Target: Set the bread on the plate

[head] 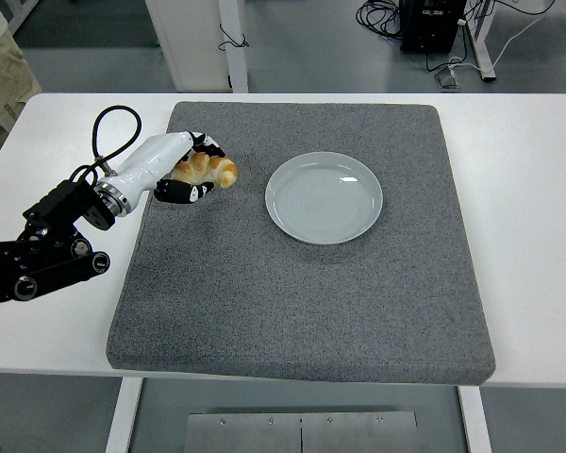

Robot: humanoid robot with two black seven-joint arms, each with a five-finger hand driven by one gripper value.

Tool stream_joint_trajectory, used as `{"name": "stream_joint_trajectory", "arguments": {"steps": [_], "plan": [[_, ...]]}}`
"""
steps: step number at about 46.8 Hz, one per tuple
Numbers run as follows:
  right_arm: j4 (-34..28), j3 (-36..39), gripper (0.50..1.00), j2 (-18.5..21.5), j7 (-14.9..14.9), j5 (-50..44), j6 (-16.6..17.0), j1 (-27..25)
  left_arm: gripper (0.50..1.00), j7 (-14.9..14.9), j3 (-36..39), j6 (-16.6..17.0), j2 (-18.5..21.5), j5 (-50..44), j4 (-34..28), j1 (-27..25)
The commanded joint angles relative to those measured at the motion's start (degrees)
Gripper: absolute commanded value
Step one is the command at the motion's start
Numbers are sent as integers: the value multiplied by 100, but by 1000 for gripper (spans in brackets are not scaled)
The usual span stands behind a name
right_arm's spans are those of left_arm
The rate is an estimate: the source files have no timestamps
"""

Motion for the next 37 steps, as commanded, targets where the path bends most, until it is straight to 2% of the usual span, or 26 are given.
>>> {"name": "stream_joint_trajectory", "arguments": {"steps": [1, 14, 26, 37], "plan": [[-2, 0, 1000, 0, 7, 0, 0, 0, 500, -2, 28, -81, 106, -88, -25, -247], [-2, 0, 1000, 0, 7, 0, 0, 0, 500, -19, 1, -810, 282, -281, -34, -1038], [6, 0, 1000, 0, -1, 0, 0, 0, 500, -19, 19, -1170, 405, -334, -43, -1601], [-2, 0, 1000, 0, -1, 0, 0, 0, 500, -19, 1, -1364, 449, -343, -34, -1970]]}}
